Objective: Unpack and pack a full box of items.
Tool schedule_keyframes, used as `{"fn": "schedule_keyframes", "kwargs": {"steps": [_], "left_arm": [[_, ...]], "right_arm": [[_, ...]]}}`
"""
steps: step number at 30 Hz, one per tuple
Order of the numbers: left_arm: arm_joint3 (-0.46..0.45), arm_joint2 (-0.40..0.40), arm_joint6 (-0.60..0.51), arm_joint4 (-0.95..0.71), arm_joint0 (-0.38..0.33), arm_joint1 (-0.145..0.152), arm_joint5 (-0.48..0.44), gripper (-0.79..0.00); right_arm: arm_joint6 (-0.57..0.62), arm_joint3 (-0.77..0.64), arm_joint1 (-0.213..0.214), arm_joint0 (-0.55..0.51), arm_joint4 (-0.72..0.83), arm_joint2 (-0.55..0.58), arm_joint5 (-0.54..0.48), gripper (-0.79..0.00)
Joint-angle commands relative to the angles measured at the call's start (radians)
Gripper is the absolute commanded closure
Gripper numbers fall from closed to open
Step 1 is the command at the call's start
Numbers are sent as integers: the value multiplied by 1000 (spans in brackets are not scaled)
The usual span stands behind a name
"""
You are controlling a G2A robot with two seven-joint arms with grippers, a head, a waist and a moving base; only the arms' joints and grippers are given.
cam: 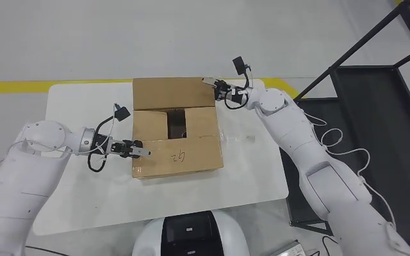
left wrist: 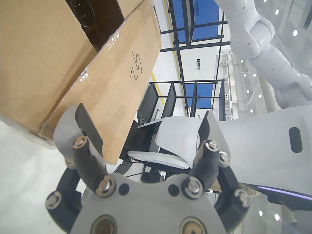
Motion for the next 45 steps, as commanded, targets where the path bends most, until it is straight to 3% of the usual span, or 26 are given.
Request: {"fn": "schedule_keyframes", "kwargs": {"steps": [1, 11, 19, 28, 35, 45], "left_arm": [[0, 0, 0, 0, 0, 0, 0, -785], [0, 0, 0, 0, 0, 0, 0, -785], [-24, -1, 38, 8, 16, 1, 4, -785], [-105, -39, 30, -39, 64, 17, -31, -785], [-132, -36, 32, -58, 71, 29, -32, -785], [-43, -49, 105, -92, 53, 30, -47, -785]], "right_arm": [[55, 19, -11, 8, 60, 2, -34, -785], [231, 123, -25, 53, 197, 44, -174, -785], [423, 56, 4, 12, 254, 97, -236, -785], [493, -155, 50, -128, 203, 128, -163, -785], [445, -309, 65, -217, 120, 122, -88, -785], [411, -389, 76, -255, 74, 126, -40, -785]]}}
